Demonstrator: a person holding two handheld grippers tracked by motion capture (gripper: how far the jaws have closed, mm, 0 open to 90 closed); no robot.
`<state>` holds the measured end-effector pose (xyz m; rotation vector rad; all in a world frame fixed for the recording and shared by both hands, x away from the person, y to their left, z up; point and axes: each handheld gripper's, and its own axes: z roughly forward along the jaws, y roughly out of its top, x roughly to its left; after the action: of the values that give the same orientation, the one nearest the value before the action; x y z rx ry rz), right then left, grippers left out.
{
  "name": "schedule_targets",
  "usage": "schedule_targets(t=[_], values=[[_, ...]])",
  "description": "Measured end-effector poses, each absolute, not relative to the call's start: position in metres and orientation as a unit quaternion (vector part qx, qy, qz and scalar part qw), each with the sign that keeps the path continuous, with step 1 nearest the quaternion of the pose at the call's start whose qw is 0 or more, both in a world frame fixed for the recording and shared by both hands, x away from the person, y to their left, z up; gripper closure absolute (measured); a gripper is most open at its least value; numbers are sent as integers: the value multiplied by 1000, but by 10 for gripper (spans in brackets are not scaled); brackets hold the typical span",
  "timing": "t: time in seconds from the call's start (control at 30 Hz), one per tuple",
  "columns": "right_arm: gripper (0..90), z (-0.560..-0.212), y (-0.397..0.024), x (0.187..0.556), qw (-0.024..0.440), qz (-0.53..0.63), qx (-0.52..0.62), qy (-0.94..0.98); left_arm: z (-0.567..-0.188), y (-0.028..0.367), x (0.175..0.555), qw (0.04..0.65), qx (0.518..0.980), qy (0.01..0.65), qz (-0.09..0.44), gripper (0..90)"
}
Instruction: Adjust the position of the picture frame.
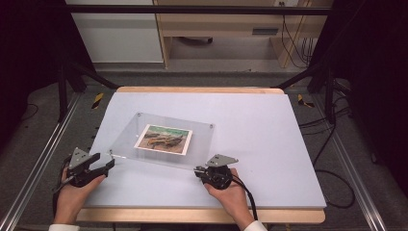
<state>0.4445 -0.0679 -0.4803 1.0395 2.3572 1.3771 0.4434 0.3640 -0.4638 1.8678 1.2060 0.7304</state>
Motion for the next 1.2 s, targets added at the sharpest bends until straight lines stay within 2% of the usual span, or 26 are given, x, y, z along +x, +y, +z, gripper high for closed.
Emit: schedule_targets(t=[0.2, 0.7, 0.9, 0.93, 1.2], values=[[848, -477, -70, 445, 104, 484, 359, 791, -464, 365, 444, 388, 738, 473, 285, 385], [850, -459, -80, 454, 65, 525, 386, 756, -464, 360, 456, 424, 727, 467, 272, 558], [850, -458, -80, 454, 64, 524, 388, 756, -462, 356, 462, 444, 716, 459, 281, 650], [850, -458, -79, 455, 64, 524, 387, 756, -462, 355, 463, 447, 716, 458, 279, 689], [850, -457, -80, 455, 67, 520, 388, 758, -461, 353, 466, 473, 695, 464, 279, 744]])
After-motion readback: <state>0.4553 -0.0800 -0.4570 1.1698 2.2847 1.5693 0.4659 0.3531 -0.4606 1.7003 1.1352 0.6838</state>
